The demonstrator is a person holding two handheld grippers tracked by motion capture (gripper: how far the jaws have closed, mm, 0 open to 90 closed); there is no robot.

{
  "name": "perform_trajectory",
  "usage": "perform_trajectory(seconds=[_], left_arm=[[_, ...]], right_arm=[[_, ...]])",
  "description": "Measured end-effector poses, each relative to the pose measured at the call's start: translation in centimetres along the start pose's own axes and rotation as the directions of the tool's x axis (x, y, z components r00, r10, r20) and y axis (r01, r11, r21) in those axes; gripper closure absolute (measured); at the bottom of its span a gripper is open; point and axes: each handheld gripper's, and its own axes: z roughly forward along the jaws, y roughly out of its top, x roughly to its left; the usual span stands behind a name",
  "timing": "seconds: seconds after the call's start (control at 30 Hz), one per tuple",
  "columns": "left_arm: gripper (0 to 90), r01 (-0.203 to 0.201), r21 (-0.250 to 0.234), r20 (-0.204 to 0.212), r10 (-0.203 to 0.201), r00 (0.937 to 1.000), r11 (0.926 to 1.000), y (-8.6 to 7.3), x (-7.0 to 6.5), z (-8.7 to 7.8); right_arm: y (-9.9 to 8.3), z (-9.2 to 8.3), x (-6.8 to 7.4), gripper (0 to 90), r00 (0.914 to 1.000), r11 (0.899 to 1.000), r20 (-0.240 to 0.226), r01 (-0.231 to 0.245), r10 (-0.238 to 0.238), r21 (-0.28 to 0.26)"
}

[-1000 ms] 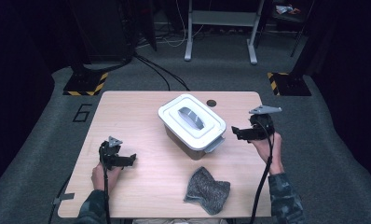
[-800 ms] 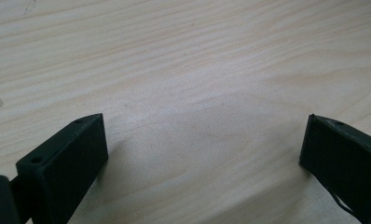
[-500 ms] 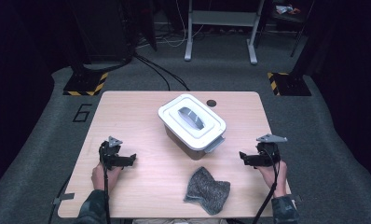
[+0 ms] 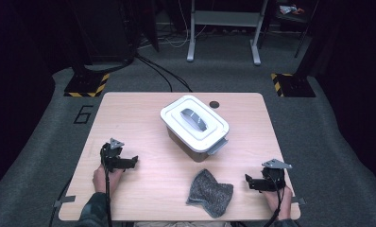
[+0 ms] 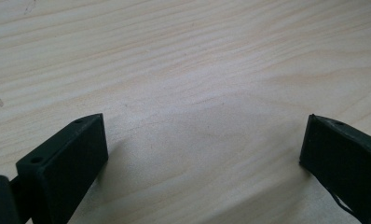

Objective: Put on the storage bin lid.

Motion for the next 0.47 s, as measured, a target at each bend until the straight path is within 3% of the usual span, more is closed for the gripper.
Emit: perform_trajectory(seconds=[0.1, 0.2, 0.23, 0.47], left_arm=[[0.3, 0.0, 0.0, 0.0, 0.0, 1.0, 1.0, 0.0, -0.01, 0.0], [0.3, 0.0, 0.001, 0.0, 0.0, 1.0, 1.0, 0.0, -0.01, -0.01], [0.3, 0.0, 0.0, 0.0, 0.0, 1.0, 1.0, 0.0, -0.01, 0.0], [0.3, 0.002, 0.001, -0.001, -0.002, 1.0, 1.0, -0.01, -0.03, -0.02]], right_arm=[[-0.91, -0.07, 0.12, 3.1, 0.9999, 1.0, 0.01, -0.007, 0.007, 0.006], [-1.17, -0.24, 0.18, 0.8, 0.9995, 1.0, 0.027, 0.016, -0.016, 0.0], [-1.14, -0.19, 0.3, 0.0, 0.9995, 1.0, 0.031, -0.002, 0.002, 0.003], [-1.1, -0.11, -0.03, 0.0, 0.9999, 1.0, 0.009, 0.008, -0.009, 0.015]])
